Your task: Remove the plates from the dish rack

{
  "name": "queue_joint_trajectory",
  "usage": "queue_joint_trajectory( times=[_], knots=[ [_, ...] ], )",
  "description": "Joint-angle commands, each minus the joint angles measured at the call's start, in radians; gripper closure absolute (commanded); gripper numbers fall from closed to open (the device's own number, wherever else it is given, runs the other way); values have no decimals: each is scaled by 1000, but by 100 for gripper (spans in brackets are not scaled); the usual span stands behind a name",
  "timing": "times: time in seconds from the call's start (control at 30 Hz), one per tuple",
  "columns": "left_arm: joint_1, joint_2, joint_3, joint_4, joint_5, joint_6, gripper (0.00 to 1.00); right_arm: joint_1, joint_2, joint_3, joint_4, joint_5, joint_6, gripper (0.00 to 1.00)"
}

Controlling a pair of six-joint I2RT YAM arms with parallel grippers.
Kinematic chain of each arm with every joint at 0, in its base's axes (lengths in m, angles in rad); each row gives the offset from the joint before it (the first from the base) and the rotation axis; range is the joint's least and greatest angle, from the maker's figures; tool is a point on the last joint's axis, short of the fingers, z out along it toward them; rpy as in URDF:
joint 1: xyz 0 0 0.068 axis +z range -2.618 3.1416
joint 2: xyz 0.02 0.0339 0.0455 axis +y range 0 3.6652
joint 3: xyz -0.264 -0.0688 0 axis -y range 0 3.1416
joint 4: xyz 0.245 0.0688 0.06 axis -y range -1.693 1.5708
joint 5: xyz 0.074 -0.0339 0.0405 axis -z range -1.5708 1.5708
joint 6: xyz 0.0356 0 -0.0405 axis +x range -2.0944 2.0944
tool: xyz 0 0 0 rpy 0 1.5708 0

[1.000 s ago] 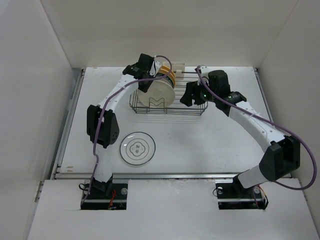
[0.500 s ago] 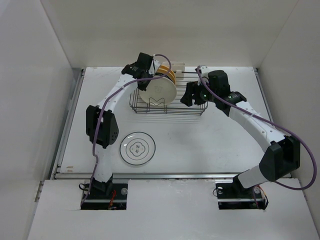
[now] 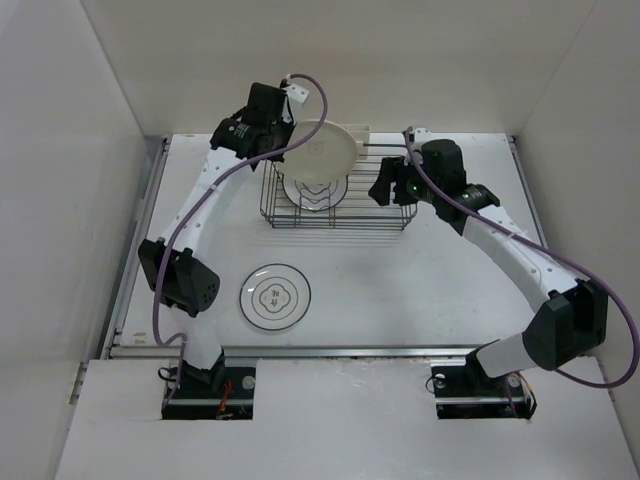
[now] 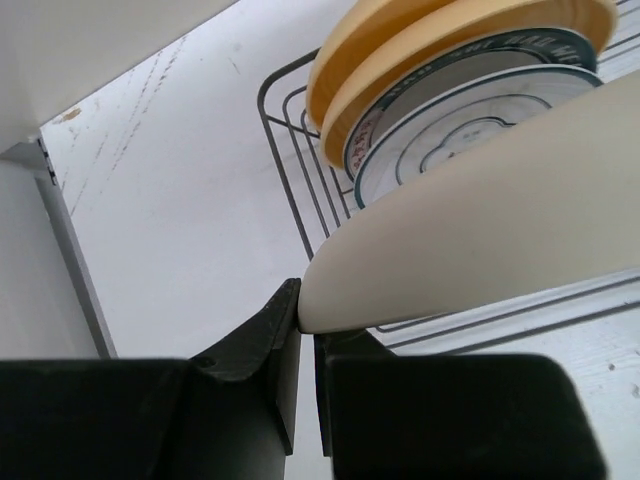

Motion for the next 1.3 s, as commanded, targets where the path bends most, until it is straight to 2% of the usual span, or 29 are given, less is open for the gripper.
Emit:
queue_joint_trajectory(
  times=[0.0,0.03,0.07,0.1,0.13,0.17,0.27,0.4,0.6,0.7,0.9,1.03,1.27],
  knots=[
    [-2,-44,59,-78,81,-43,100,-18,-71,5,30,125,72,25],
    [-2,-44,82,-117,135,-43,100,-31,-80,5,19,174,132,25],
    [-2,-44,93,-162,260,-21,100,-31,-89,5,5,229,166,25],
    [-30,-32,93,-268,294,15,100,-63,-100,14,-27,331,199,23],
    [-51,-23,93,-319,319,37,100,-79,-123,14,-41,364,227,23],
    [-73,6,93,-374,371,69,100,-96,-134,14,-52,380,259,23],
    [-188,58,47,-529,387,186,100,-131,-180,14,-61,392,278,23],
    [-308,109,-117,-510,387,238,100,-154,-201,5,-70,410,287,23],
    [-403,190,-168,-476,356,250,100,-154,-233,-35,-92,401,287,23],
    [-413,266,-140,-494,310,224,100,-154,-255,-62,-92,401,287,23],
    [-413,445,39,-631,272,145,100,-154,-290,-105,-92,412,287,23],
    [-413,445,49,-603,262,120,100,-154,-290,-115,-81,412,287,23],
    [-413,447,85,-572,138,40,100,-154,-290,-135,-72,412,287,23]
  ],
)
